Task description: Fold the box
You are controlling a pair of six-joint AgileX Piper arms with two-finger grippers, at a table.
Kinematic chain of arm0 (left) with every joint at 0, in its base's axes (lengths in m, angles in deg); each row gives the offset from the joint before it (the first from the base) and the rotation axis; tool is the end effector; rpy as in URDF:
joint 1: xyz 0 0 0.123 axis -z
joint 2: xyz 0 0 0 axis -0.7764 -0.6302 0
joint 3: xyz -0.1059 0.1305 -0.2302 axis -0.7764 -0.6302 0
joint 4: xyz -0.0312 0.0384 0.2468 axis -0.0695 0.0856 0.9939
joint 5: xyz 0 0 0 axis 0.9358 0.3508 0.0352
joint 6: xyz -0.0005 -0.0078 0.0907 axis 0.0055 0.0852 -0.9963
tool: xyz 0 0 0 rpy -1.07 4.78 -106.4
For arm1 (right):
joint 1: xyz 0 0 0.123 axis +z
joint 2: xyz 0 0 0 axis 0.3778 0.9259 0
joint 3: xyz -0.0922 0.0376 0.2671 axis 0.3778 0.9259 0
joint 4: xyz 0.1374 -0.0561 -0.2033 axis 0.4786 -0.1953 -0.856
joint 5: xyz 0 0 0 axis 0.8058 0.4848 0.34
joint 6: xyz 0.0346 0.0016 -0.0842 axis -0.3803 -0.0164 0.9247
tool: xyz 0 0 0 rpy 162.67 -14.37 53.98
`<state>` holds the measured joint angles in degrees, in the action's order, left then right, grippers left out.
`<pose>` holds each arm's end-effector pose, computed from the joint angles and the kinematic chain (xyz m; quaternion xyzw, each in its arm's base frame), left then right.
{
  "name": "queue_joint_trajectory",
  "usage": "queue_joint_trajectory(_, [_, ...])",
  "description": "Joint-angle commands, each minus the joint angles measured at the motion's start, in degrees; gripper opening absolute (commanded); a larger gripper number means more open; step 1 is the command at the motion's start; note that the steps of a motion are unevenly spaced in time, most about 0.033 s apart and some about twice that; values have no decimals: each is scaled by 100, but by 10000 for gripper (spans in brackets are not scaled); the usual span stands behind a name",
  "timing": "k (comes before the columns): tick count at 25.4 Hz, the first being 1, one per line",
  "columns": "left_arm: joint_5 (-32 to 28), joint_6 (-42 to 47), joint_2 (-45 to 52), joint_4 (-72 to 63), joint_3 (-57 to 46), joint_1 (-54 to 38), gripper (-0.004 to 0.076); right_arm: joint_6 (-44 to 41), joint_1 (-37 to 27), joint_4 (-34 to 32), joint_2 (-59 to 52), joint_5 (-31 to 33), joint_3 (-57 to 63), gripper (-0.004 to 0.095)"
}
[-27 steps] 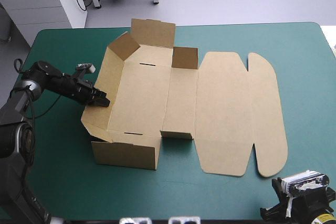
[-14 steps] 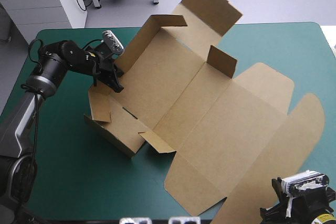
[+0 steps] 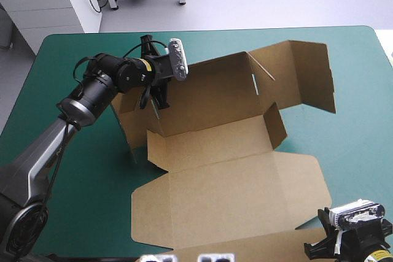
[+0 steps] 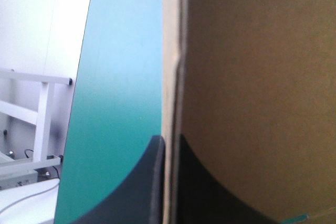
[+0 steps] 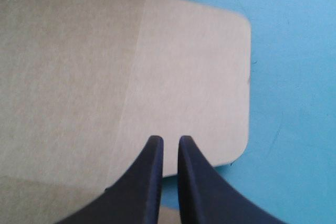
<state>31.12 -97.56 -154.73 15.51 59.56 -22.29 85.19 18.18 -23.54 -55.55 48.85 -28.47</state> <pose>0.3260 -0.1818 0.3710 0.6296 0.6537 0.0914 0.4097 0.0131 0.0236 0.2661 -0.1036 0.8810 0.0676 0.4567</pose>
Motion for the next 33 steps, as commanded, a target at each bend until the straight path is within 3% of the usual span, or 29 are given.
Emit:
queue_joint_trajectory(1, [-463,67,288,494,204,511,-8,36,18,84,85,-338,-121,89])
queue_joint_trajectory(4, [-463,231,288,982,204,846,-8,36,18,84,85,-338,-121,89])
queue_joint_trajectory(9, [-476,1554,288,2420,121,1271,-8,36,18,84,85,-338,-121,89])
queue_joint_trajectory(19, [-541,6015,288,7008,-1065,2592,-8,-118,18,122,381,-553,-283,88])
queue_joint_trajectory(28, [-522,6285,251,7176,-1724,2854,-8,-406,18,115,1775,-1627,-1673,88])
queue_joint_trajectory(33, [-484,6285,161,7175,-1768,2854,-8,-307,18,115,2855,-1671,-2515,88])
